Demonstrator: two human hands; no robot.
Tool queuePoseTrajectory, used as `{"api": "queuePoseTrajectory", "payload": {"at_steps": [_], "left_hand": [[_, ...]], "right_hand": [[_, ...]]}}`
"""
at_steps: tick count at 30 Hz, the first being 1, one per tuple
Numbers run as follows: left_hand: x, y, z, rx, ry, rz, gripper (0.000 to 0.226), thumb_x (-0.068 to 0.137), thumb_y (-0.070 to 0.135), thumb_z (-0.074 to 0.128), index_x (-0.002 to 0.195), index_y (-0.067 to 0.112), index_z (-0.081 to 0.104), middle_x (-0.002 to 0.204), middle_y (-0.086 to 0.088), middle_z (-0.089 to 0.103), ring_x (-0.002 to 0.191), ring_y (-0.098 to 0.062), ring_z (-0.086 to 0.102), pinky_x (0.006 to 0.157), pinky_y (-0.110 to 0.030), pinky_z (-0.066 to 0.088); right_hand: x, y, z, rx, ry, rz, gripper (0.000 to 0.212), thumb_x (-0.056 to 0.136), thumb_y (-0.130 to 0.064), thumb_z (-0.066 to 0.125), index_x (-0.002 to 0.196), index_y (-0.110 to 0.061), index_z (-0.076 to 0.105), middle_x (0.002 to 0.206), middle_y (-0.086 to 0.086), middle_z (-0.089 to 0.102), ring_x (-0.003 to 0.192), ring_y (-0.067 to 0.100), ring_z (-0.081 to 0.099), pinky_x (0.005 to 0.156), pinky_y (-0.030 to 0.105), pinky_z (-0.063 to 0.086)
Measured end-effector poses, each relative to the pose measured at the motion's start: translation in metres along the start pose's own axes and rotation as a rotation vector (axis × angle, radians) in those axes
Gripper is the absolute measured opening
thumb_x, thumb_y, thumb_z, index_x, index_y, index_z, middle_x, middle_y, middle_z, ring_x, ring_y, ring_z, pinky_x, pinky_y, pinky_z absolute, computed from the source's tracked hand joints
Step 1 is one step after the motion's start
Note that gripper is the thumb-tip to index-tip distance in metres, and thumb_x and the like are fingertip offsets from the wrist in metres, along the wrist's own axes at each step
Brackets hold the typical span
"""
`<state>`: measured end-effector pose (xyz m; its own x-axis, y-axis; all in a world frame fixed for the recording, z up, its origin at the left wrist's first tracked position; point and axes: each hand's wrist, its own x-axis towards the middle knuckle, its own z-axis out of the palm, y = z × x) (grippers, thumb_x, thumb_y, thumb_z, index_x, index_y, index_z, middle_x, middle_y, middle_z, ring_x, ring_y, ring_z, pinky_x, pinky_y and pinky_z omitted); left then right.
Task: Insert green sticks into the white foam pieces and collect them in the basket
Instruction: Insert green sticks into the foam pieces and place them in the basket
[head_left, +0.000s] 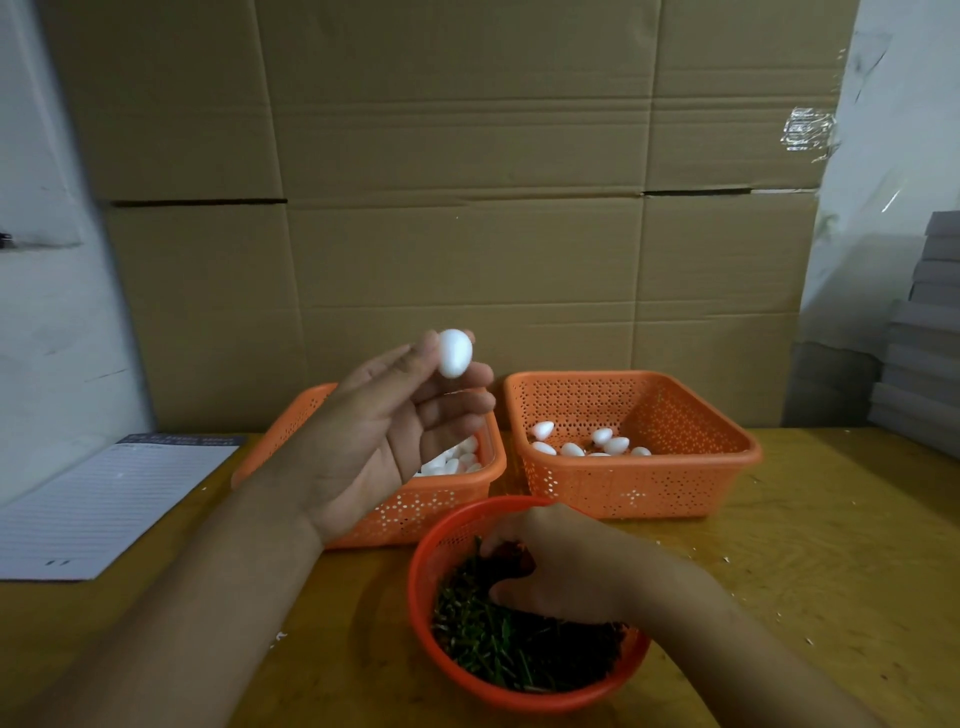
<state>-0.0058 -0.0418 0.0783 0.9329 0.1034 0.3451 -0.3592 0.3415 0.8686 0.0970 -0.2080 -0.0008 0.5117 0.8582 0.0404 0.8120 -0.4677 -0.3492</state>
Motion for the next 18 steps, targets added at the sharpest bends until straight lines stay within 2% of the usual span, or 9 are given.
{"api": "queuePoseTrajectory", "payload": {"at_steps": [4,7,10,13,16,18], "left_hand": [[0.001,0.008,0.004,-0.194,0.098,-0.057,0.034,0.081,0.04,0.06,0.086,0.013,0.081,0.081,-0.001,0.074,0.068,-0.007,0.072,0.057,-0.018,0.057],[0.001,0.014,0.005,-0.277,0.115,-0.063,0.036,0.078,0.041,0.062,0.095,0.01,0.072,0.078,0.001,0.072,0.065,-0.006,0.071,0.053,-0.017,0.056],[0.001,0.011,0.003,-0.232,0.084,-0.054,0.03,0.081,0.039,0.063,0.095,0.014,0.069,0.081,0.0,0.071,0.068,-0.007,0.07,0.056,-0.018,0.057],[0.0,0.005,0.002,-0.11,0.062,-0.013,0.022,0.08,0.033,0.07,0.094,0.017,0.07,0.089,-0.002,0.072,0.073,-0.01,0.069,0.059,-0.022,0.057],[0.0,0.003,0.0,-0.055,-0.006,0.026,0.041,0.059,0.024,0.093,0.096,0.023,0.073,0.093,-0.002,0.071,0.079,-0.013,0.069,0.064,-0.025,0.057],[0.0,0.002,-0.001,0.008,-0.027,0.046,0.044,0.054,0.015,0.097,0.091,0.027,0.077,0.091,0.0,0.071,0.082,-0.013,0.07,0.068,-0.026,0.058]], "right_hand": [[0.0,0.001,0.0,0.002,0.0,-0.002,0.039,0.088,-0.041,0.069,0.126,-0.036,0.059,0.129,-0.011,0.057,0.11,0.009,0.056,0.085,0.024,0.045],[0.0,0.001,0.0,-0.002,-0.004,-0.001,0.04,0.088,-0.041,0.068,0.127,-0.036,0.059,0.13,-0.01,0.057,0.112,0.01,0.056,0.089,0.026,0.047],[0.0,0.001,0.0,0.003,-0.006,0.0,0.039,0.088,-0.041,0.068,0.126,-0.036,0.059,0.13,-0.01,0.057,0.111,0.01,0.056,0.089,0.026,0.047],[0.0,0.0,0.0,0.008,-0.004,-0.006,0.039,0.089,-0.04,0.068,0.126,-0.036,0.059,0.129,-0.011,0.057,0.104,0.006,0.053,0.081,0.021,0.043],[0.0,0.0,-0.001,0.012,0.001,-0.006,0.04,0.088,-0.04,0.069,0.127,-0.036,0.059,0.129,-0.012,0.056,0.106,0.006,0.053,0.079,0.02,0.042],[-0.001,0.0,-0.001,0.013,-0.001,-0.006,0.04,0.089,-0.039,0.069,0.127,-0.036,0.059,0.13,-0.012,0.056,0.107,0.006,0.052,0.078,0.018,0.041]]}}
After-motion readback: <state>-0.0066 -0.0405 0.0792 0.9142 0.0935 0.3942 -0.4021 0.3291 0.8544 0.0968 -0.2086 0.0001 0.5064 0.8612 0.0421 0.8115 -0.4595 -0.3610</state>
